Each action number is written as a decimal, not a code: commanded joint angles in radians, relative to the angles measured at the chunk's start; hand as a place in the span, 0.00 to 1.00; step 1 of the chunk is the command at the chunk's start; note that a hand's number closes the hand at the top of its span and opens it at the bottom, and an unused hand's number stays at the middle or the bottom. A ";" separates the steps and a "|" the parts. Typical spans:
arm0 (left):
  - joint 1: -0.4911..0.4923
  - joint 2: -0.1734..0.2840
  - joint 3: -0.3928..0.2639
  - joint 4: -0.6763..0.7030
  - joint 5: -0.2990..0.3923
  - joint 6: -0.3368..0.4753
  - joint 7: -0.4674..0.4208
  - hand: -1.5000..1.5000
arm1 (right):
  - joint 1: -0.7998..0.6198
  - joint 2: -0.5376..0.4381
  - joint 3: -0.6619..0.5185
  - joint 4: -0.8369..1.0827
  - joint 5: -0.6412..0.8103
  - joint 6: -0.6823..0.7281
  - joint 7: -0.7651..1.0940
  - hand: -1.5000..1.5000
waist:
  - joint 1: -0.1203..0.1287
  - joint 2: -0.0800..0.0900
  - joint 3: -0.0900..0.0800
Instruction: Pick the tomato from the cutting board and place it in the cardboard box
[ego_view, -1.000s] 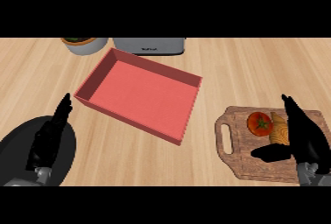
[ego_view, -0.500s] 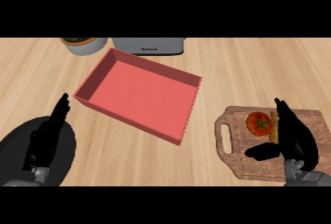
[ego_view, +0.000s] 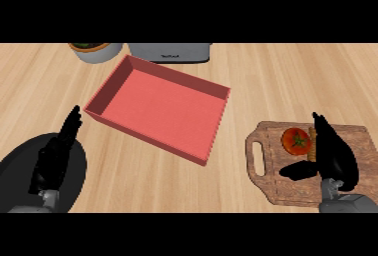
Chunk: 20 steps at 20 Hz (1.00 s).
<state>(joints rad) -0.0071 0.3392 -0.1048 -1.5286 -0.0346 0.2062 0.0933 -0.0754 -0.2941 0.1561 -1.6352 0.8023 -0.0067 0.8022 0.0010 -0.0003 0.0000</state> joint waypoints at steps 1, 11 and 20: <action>-0.008 -0.023 0.033 -0.031 -0.032 -0.035 0.047 0.50 | 0.022 0.057 0.000 0.013 0.052 -0.024 -0.032 0.00 | -0.001 0.000 0.000; -0.006 -0.090 0.078 -0.026 -0.086 -0.067 0.037 0.50 | -0.036 0.119 -0.057 0.152 0.095 -0.056 -0.104 0.00 | 0.000 0.000 0.000; -0.035 -0.133 0.089 -0.007 -0.144 -0.074 0.037 0.50 | -0.052 0.127 -0.086 0.232 0.103 -0.016 -0.150 0.00 | 0.001 0.001 0.000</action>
<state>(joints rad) 0.0015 0.2354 -0.0090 -1.5385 -0.1427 0.1150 0.0908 -0.0848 -0.1883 0.0797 -1.4950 0.8972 -0.0157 0.6774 0.0005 -0.0009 -0.0009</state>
